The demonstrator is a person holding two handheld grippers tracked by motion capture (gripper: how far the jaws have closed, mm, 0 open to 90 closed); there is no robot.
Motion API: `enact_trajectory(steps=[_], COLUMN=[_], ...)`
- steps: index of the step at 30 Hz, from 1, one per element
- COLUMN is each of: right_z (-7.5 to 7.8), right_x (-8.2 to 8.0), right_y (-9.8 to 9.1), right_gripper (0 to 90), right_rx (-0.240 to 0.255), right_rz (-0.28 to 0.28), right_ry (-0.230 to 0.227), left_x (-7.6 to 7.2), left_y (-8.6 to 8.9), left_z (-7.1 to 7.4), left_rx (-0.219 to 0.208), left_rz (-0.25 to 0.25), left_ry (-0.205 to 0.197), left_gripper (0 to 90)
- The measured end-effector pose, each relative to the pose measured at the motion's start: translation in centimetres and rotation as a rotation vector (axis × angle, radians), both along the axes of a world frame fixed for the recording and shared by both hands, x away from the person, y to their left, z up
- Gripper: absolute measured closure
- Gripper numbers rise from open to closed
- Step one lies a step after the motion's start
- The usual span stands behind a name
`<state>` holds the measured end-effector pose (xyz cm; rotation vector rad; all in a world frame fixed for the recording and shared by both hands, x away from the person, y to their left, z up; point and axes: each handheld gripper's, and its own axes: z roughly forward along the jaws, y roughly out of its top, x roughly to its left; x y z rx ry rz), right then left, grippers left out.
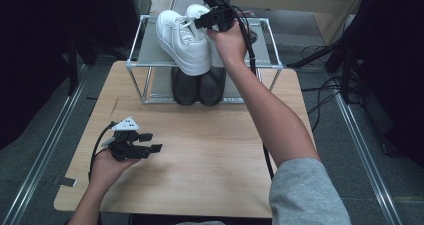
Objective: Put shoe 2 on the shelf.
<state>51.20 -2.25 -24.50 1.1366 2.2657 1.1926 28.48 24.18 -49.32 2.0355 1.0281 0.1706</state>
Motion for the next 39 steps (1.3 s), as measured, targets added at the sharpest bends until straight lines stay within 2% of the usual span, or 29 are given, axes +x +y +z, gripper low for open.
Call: enact_trajectory(steps=[4,7,13,16,20,24,29,35,39], right_z=[-0.4,-0.4,-0.4,-0.5,-1.1,-1.6,-2.3,-2.5,-2.7], right_x=[1.2,2.3,3.3,3.9,4.9,5.3,5.3,5.1,5.1], right_y=[0.6,1.3,2.9,3.5,4.1,4.7,5.9,6.3,6.2], right_gripper=[75.3,75.3,74.9,74.8,74.8,74.7,74.1,72.7,71.3], right_rx=[0.017,-0.009,-0.043,-0.036,-0.014,-0.015,-0.036,-0.027,-0.012], right_rz=[-0.071,-0.112,-0.193,-0.228,-0.288,-0.330,-0.359,-0.368,-0.372], right_ry=[-0.003,0.005,-0.019,-0.023,0.003,0.012,0.020,0.029,0.058], left_x=[0.0,0.0,0.1,0.0,0.0,0.1,0.2,0.2,0.2], left_y=[0.0,-0.1,0.0,0.0,0.0,-0.1,-0.2,-0.3,-0.4], left_z=[0.0,0.0,0.0,0.0,0.1,0.0,0.0,0.0,-0.1], left_rx=[-0.006,-0.008,-0.018,-0.022,-0.027,-0.026,-0.025,-0.019,-0.020], left_rz=[-0.004,-0.008,-0.015,-0.018,-0.021,-0.031,-0.031,-0.036,-0.034], left_ry=[0.001,0.001,0.003,0.004,-0.001,0.003,0.008,0.012,0.009], left_gripper=[38.1,38.1,38.0,38.0,38.0,37.9,37.8,37.7,37.7])
